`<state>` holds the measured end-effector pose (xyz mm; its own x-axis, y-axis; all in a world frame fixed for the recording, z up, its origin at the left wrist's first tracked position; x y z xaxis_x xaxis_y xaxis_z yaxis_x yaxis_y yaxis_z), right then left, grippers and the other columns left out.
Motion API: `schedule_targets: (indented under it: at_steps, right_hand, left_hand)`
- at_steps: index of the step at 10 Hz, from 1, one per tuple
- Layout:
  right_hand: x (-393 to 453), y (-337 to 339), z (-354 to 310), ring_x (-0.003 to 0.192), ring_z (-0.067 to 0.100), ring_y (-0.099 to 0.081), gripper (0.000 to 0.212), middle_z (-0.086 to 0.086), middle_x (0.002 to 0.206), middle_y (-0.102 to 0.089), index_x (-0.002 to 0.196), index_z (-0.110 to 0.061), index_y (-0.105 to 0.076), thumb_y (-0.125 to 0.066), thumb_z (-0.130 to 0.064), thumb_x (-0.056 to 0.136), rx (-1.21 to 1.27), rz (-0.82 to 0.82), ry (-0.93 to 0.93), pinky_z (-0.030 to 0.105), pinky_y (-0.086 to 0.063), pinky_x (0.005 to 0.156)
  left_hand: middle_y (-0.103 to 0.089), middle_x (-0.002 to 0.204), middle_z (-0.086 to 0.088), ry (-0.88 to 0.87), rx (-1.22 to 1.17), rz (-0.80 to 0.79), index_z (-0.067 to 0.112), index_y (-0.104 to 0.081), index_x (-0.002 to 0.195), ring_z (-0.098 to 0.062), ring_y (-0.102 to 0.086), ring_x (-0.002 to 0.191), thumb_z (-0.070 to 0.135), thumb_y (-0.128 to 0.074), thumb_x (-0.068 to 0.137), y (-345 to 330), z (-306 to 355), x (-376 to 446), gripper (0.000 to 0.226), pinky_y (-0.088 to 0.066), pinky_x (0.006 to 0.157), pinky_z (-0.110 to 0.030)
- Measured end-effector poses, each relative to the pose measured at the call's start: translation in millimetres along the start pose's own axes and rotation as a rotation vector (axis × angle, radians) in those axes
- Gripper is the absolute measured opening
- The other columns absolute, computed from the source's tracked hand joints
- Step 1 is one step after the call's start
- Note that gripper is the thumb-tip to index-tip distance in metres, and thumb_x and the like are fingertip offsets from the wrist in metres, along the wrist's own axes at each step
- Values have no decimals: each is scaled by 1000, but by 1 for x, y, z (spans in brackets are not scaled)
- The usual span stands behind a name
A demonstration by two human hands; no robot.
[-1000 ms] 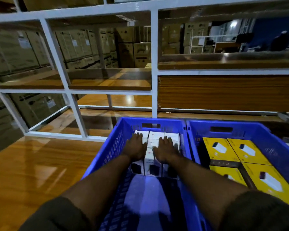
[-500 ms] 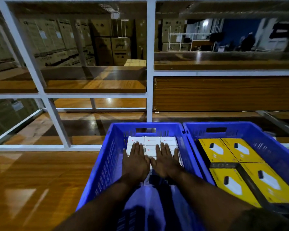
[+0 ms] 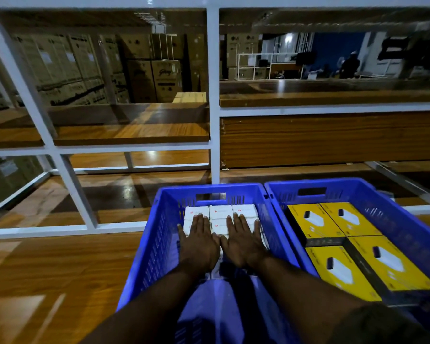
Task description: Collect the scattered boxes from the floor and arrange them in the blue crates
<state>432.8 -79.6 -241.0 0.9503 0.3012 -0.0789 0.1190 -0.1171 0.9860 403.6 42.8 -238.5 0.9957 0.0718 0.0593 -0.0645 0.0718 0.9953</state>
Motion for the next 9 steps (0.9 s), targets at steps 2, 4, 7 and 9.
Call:
schedule_targets:
  at_steps: [2,4,7,9]
  right_hand:
    - [1,-1,1,152,23,12,71,9,165,7,158,-14,1,-12,-54,100,12,-1,-4,58,12,118]
    - [1,3,-1,152,21,13,71,8,165,9,158,-15,1,-13,-54,101,17,-29,-13,57,14,118]
    - [-12,23,7,152,18,12,79,4,165,9,158,-13,1,-22,-62,99,146,-98,-24,49,10,121]
    - [-33,31,7,153,21,5,78,7,166,2,158,-10,-4,-29,-57,100,83,46,-21,46,3,123]
  left_hand:
    - [-3,167,-8,-14,45,23,8,-8,158,-20,3,154,35,-16,105,-3,0,1,60,4,119,-60]
    - [-2,167,-7,-16,19,-7,9,-7,158,-19,3,154,36,-16,106,2,0,4,60,3,120,-57]
    - [-1,167,-7,-36,-51,-84,7,-10,158,-19,3,154,37,-21,106,8,-7,7,61,-2,119,-61]
    - [-8,166,-7,-26,-153,-27,6,-15,157,-20,-3,154,40,-26,106,16,-8,5,63,-6,119,-60]
Point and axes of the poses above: each hand's wrist, its own x-axis towards the middle knuckle, its own y-axis out of the back of the hand, z = x × y, the point moved 3 cm from there along x, towards the middle knuckle
